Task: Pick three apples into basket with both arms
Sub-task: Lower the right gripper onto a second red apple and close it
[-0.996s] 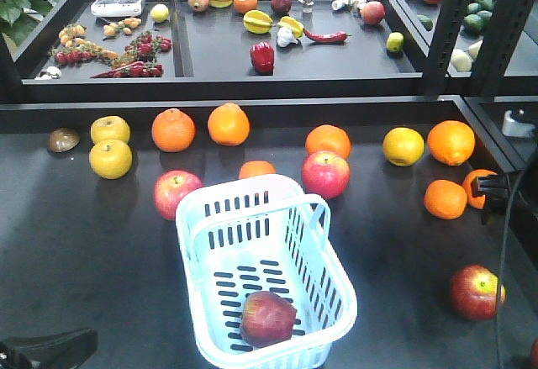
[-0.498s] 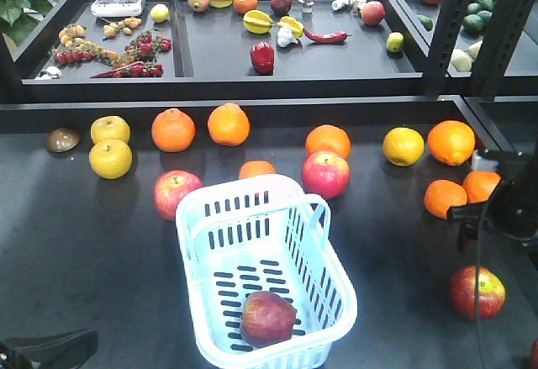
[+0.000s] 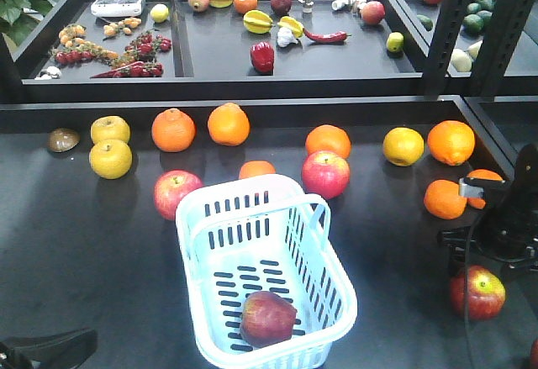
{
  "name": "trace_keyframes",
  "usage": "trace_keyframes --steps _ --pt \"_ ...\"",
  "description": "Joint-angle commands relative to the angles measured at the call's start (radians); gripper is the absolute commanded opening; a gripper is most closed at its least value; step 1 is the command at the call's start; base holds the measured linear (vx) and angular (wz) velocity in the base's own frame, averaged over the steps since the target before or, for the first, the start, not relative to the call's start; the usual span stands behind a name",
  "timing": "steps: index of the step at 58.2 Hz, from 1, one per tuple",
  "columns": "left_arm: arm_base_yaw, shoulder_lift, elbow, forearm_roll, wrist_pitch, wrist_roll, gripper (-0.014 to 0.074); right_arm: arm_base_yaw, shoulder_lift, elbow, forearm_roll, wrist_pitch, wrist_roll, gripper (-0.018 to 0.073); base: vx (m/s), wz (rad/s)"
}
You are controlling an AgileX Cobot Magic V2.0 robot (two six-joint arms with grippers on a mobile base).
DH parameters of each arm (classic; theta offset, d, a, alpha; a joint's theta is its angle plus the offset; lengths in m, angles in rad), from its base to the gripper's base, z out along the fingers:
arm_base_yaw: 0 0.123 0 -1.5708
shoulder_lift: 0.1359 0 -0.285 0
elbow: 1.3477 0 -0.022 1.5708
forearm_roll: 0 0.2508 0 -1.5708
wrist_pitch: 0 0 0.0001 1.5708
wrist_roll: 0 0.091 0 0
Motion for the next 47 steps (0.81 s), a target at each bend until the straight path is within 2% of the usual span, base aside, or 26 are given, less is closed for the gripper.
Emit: trace_keyframes --steps 1,12,21,33,41,47 --pt "-0.005 0.003 -0.024 -0.02 -0.025 -0.006 -0.0006 0.003 -0.031 -0.024 0.001 0.014 -0.01 0.0574 0.0 0.0" --pt "-0.005 0.003 -0.024 -0.02 -0.025 -0.006 -0.0006 0.003 -0.012 -0.024 0.001 0.046 -0.015 0.0569 0.0 0.0" --pt "-0.005 0.003 -0.024 -0.02 -0.025 -0.006 -0.0006 0.003 -0.011 -0.024 0.002 0.069 -0.041 0.0505 0.0 0.0" --pt "-0.005 0.003 -0.024 -0.02 -0.022 -0.006 -0.0006 0.003 -0.056 -0.024 0.016 0.083 -0.06 0.0255 0.0 0.0" --pt "-0.005 0.003 -0.024 -0.02 -0.02 -0.006 -0.0006 0.003 -0.147 -0.024 0.06 0.099 -0.117 0.007 0.0 0.0" --pt "-0.005 0.003 -0.024 -0.02 -0.02 -0.006 -0.0006 0.003 -0.224 -0.024 0.103 0.117 -0.156 -0.0009 0.0 0.0"
